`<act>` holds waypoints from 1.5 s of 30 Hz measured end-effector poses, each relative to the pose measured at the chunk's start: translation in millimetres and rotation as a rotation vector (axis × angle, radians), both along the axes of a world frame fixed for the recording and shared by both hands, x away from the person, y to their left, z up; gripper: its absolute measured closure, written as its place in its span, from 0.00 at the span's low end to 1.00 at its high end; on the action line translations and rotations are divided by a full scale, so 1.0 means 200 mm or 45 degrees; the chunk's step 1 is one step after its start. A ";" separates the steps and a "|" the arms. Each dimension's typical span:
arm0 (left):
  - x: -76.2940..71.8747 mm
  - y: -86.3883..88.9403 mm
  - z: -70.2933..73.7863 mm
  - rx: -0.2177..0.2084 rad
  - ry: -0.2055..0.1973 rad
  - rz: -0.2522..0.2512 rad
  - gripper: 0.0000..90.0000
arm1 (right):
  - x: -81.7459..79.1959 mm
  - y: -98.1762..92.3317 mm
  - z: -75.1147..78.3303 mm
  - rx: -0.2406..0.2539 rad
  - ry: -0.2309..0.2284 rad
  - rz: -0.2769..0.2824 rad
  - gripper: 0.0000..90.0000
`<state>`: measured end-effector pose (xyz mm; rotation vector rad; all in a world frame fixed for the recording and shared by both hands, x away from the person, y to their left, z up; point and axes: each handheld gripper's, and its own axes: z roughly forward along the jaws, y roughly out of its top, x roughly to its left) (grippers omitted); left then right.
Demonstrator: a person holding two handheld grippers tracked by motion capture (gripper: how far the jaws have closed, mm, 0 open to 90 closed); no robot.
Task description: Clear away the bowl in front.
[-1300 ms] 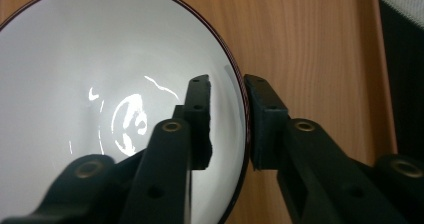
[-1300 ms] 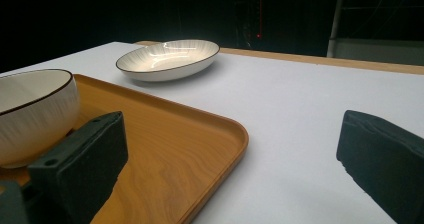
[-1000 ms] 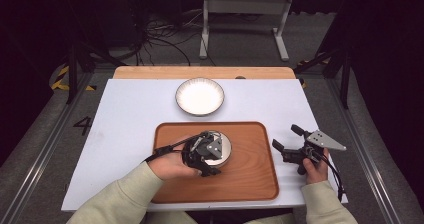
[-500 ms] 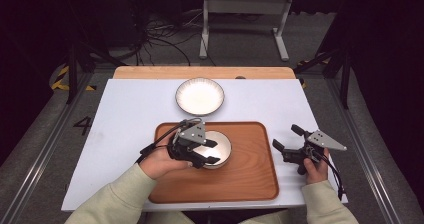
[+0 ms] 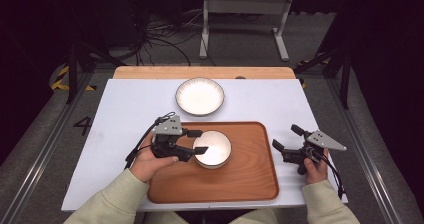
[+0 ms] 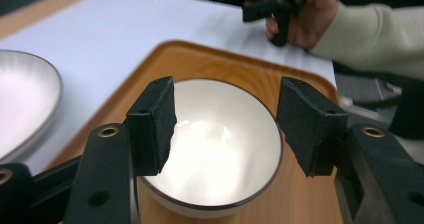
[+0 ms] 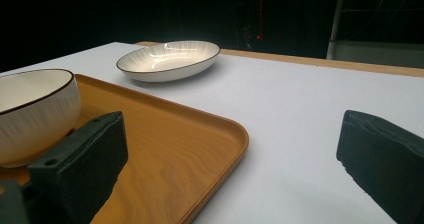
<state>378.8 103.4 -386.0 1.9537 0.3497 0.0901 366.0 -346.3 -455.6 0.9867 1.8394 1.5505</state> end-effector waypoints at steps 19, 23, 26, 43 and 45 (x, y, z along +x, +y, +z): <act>-0.01 0.24 -0.08 -0.176 0.045 0.263 0.08 | 0.00 0.00 0.00 0.004 0.003 0.002 0.01; 0.00 0.27 -0.10 -0.205 0.034 0.285 0.08 | 0.00 0.00 0.00 0.003 0.003 0.003 0.01; 0.00 0.31 -0.11 -0.208 0.025 0.295 0.08 | 0.00 0.00 0.00 0.004 0.005 0.003 0.01; -0.02 0.44 -0.18 -0.226 -0.039 0.360 0.06 | 0.00 -0.01 0.00 0.012 0.010 0.000 0.01; -0.03 0.46 -0.19 -0.228 -0.026 0.372 0.06 | 0.00 -0.01 0.00 0.012 0.010 0.000 0.01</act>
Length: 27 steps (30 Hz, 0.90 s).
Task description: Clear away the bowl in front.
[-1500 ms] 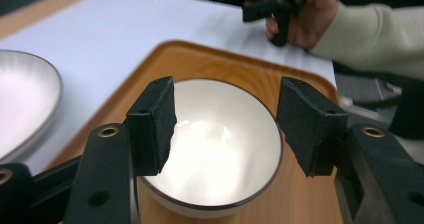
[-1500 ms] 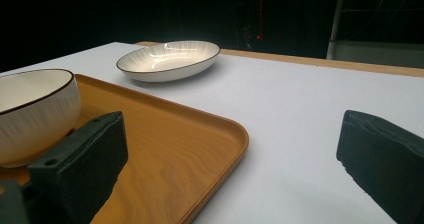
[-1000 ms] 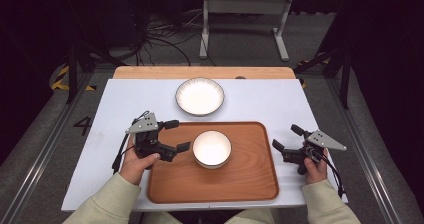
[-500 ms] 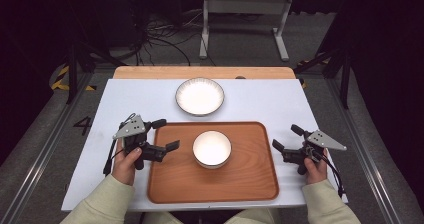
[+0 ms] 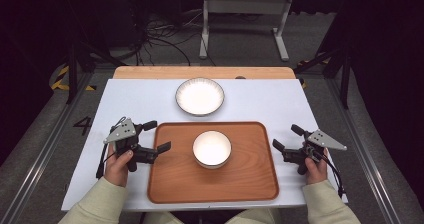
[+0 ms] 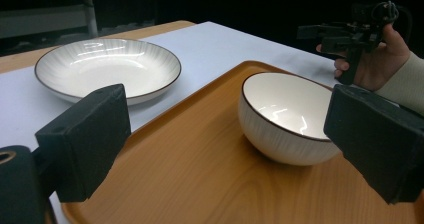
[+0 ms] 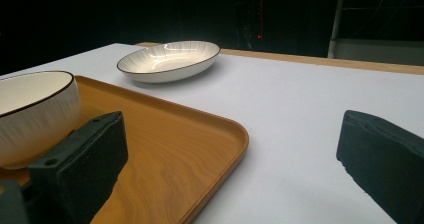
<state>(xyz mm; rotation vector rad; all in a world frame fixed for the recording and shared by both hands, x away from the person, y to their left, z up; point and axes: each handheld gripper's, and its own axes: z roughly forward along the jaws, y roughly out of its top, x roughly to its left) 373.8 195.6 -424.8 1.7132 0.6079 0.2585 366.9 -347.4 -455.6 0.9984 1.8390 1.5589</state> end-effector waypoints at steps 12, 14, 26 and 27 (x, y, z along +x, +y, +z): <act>-0.02 0.10 -0.09 -0.016 -0.037 0.066 0.04 | 0.00 0.00 0.00 -0.002 -0.002 0.000 0.01; -0.02 0.12 -0.10 -0.033 -0.028 0.072 0.04 | 0.00 0.00 0.00 -0.002 -0.002 0.001 0.01; -0.02 0.19 -0.19 -0.020 -0.013 0.122 0.03 | 0.00 0.00 0.00 0.003 0.000 -0.003 0.01; -0.02 0.20 -0.20 -0.013 -0.020 0.131 0.03 | 0.00 0.00 0.00 0.000 -0.001 -0.001 0.01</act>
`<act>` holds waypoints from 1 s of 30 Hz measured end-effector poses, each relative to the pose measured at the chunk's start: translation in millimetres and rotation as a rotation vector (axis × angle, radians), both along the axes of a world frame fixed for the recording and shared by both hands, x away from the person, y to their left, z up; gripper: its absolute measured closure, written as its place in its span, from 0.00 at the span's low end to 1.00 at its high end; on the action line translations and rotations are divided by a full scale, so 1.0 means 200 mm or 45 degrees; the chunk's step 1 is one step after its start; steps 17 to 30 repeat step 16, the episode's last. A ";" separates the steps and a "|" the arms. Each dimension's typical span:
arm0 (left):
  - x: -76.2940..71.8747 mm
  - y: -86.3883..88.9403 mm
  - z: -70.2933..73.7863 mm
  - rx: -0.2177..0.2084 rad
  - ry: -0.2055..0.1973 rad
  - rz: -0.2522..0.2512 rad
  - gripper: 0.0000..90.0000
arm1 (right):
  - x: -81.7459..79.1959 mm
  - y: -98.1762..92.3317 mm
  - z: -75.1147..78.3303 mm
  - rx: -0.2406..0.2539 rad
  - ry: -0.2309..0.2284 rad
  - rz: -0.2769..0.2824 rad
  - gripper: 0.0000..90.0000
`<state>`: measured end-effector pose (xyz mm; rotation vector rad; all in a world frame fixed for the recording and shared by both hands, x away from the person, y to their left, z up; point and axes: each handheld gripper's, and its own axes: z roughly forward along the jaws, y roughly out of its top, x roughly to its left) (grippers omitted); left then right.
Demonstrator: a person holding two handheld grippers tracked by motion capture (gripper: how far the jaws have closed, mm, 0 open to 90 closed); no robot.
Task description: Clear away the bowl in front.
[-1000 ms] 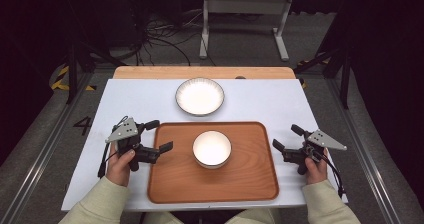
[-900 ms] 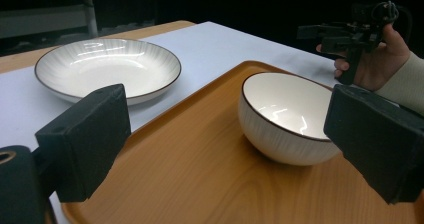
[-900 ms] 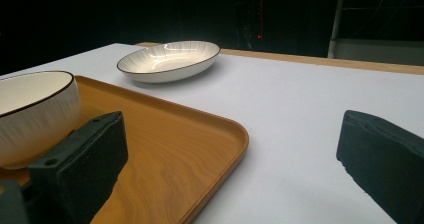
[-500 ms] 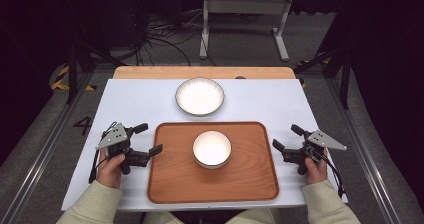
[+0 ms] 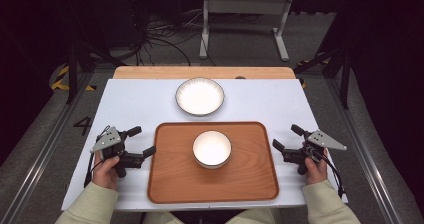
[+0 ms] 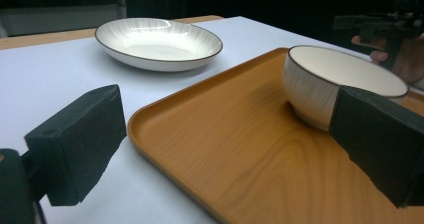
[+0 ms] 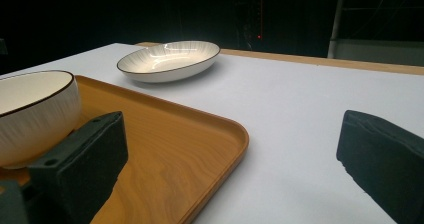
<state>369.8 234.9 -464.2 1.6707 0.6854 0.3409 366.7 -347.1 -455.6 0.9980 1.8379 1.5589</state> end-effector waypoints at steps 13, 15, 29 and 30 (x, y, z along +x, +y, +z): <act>-0.01 0.02 -0.03 -0.003 0.004 0.034 0.03 | 0.00 0.00 0.00 0.001 0.002 0.001 0.01; -0.01 0.02 -0.03 -0.004 0.005 0.036 0.03 | 0.00 0.00 0.00 0.002 0.002 0.000 0.01; -0.01 0.02 -0.03 -0.004 0.005 0.036 0.03 | 0.00 0.00 0.00 0.003 0.003 0.000 0.01; -0.01 0.02 -0.03 -0.004 0.005 0.036 0.03 | 0.00 0.00 0.00 0.003 0.003 0.000 0.01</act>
